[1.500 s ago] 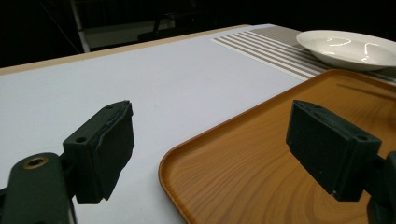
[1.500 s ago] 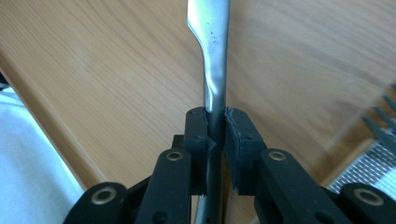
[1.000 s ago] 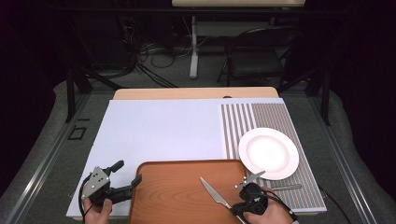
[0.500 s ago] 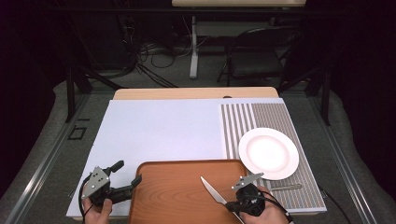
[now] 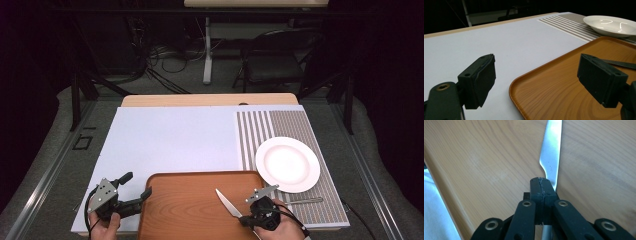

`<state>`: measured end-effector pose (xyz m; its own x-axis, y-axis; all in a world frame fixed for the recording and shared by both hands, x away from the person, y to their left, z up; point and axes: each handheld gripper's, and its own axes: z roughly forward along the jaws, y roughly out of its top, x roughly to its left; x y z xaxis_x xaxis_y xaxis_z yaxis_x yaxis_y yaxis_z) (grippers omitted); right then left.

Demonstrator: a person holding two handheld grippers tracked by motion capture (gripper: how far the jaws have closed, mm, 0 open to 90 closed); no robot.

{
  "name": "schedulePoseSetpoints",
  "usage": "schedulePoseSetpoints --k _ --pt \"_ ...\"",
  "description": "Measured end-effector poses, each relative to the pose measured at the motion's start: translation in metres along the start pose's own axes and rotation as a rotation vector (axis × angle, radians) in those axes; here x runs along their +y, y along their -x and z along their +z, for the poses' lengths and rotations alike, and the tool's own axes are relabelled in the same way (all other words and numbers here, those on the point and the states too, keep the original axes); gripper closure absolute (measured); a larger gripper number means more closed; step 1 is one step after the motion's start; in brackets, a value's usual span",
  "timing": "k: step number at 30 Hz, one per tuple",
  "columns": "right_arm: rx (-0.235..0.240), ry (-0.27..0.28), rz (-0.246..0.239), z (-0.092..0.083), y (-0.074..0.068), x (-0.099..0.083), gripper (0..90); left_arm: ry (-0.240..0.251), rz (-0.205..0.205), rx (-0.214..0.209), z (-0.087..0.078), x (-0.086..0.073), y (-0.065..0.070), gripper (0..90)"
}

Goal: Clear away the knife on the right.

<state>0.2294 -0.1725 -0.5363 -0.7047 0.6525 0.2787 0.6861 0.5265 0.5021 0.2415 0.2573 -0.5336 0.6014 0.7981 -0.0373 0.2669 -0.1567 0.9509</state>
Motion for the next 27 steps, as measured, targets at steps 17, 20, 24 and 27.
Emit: schedulePoseSetpoints --k 17,20,24,27 --pt "-0.022 -0.015 0.043 -0.007 0.011 -0.011 90.0 0.004 -0.005 0.006 -0.001 0.0 -0.001 15.3" --pt "-0.024 -0.014 0.055 -0.01 0.014 -0.014 90.0 0.004 -0.003 0.007 -0.001 0.0 -0.001 15.3" --pt "-0.023 -0.016 0.071 -0.014 0.017 -0.018 90.0 0.004 -0.002 0.008 -0.001 0.0 0.0 15.3" --pt "-0.025 -0.02 0.075 -0.015 0.019 -0.02 90.0 0.003 -0.003 0.01 -0.002 0.0 0.0 15.3"
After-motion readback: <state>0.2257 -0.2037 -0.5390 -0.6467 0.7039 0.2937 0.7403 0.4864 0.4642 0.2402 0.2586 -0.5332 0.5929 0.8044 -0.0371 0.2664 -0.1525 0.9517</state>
